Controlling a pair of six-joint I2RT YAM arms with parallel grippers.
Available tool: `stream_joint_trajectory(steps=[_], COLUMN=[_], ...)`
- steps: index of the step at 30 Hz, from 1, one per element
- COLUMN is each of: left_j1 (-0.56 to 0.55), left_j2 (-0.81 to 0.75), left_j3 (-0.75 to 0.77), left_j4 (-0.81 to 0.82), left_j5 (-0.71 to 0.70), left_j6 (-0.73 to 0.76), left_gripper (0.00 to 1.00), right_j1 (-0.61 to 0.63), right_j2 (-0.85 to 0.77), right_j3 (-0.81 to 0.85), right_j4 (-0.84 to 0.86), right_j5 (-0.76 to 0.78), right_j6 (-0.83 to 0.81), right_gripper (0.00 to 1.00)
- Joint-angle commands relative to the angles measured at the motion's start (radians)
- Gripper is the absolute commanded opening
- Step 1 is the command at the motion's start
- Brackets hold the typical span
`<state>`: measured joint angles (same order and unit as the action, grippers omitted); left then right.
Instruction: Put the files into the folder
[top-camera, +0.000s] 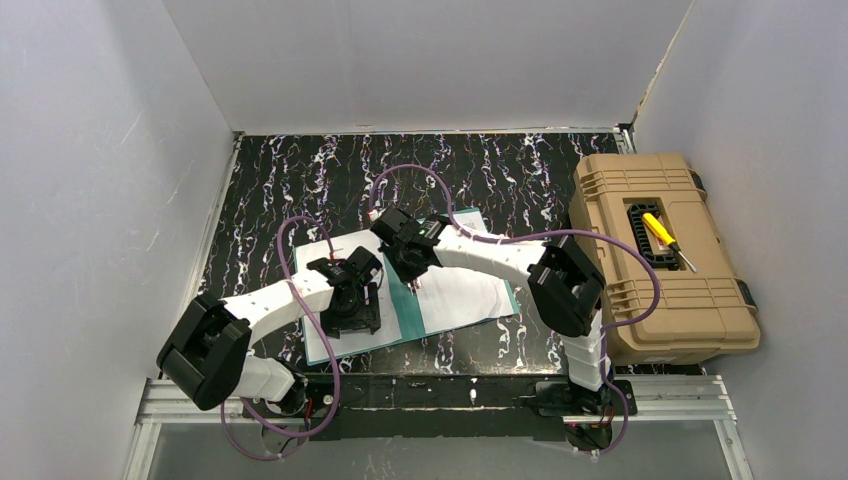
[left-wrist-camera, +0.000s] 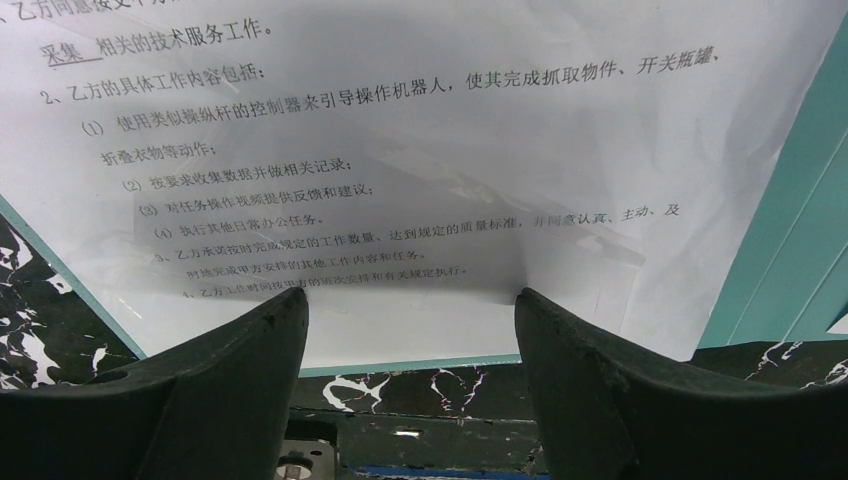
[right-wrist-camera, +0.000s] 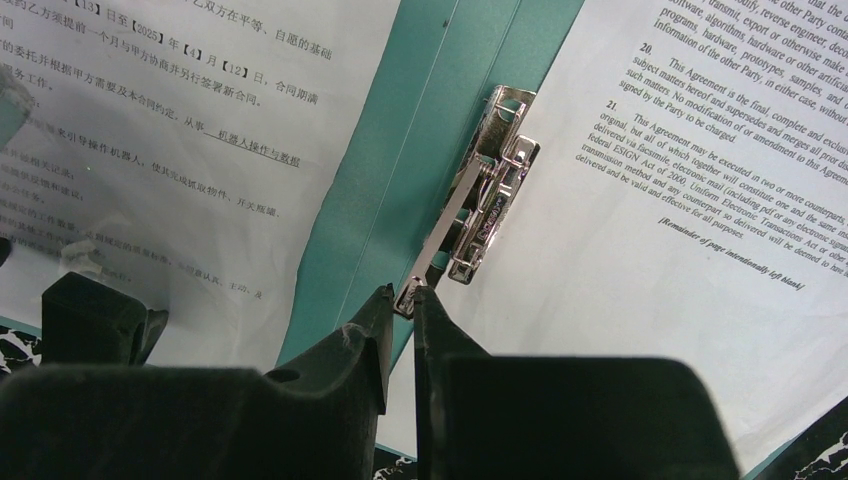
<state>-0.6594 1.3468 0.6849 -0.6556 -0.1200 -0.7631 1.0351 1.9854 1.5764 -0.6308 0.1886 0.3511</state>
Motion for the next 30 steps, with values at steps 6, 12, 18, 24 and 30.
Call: stream_joint_trajectory(steps=[6, 12, 18, 24, 30], left_j1=[0.031, 0.048, 0.067, 0.095, 0.114], left_j2=[0.034, 0.034, 0.029, 0.032, 0.034], left_j3=[-0.071, -0.079, -0.089, -0.098, -0.097], left_j4=[0.051, 0.061, 0.072, 0.087, 0.087], left_j5=[0.025, 0.043, 0.061, 0.088, 0.094], left_j6=[-0.011, -0.008, -0.005, 0.000, 0.011], left_gripper=[0.73, 0.73, 0.73, 0.73, 0.73], right_j1=[0.022, 0.039, 0.046, 0.051, 0.051], right_j2=[0.015, 0.031, 0.044, 0.057, 0.074], right_j3=[-0.033, -0.073, -0.115, -0.155, -0.192], right_j4=[-0.048, -0.056, -0.051, -0.043, -0.028], right_j5=[0.028, 0.036, 0.045, 0.053, 0.065], right_j6=[-0.026, -0.029, -0.028, -0.026, -0.028], right_gripper=[0.12, 0.07, 0.04, 0.01, 0.01])
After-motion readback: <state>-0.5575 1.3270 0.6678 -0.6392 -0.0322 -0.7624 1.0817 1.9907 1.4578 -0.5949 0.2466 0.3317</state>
